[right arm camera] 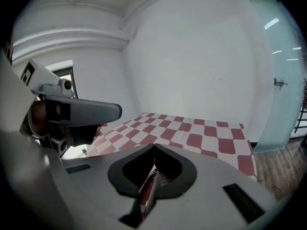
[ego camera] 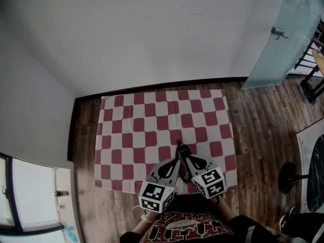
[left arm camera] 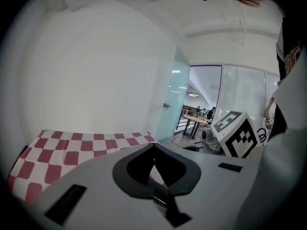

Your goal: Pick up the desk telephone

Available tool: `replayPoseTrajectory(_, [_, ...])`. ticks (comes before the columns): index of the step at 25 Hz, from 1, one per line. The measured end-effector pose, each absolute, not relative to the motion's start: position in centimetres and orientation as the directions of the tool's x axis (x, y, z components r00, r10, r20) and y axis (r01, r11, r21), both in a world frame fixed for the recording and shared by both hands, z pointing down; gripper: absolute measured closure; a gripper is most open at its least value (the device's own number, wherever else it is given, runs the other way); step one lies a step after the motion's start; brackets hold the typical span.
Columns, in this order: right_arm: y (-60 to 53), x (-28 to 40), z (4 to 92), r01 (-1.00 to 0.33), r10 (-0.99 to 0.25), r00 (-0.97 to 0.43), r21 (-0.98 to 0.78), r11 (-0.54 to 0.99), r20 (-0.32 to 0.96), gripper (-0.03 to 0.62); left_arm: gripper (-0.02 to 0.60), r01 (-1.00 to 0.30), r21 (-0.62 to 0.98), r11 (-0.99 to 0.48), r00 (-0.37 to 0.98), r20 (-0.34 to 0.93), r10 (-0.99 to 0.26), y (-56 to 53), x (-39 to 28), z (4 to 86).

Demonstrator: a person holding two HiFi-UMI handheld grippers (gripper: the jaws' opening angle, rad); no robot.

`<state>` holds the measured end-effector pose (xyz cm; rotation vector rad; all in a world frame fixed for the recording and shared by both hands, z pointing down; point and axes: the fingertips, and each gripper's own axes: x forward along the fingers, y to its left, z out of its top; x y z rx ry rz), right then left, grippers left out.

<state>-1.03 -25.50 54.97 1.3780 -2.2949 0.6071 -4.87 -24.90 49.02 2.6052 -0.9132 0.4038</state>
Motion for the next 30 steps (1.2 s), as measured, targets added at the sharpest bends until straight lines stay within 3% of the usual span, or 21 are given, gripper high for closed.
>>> replayPoseTrajectory(18, [-25.4,-1.1,62.5,-0.893,-0.611,-0.407,-0.155,0.423,0.679,0.576,0.575,-0.673,0.23,-0.703,0.729,0.366,-0.578,-24.5,-5.7,48.6])
replayPoseTrajectory(30, [-25.7,-0.8,64.3,-0.905,-0.603,-0.358,-0.106,0.412,0.713,0.574,0.575,-0.68,0.242,-0.692,0.724,0.373,-0.58,-24.4,-6.3,49.1])
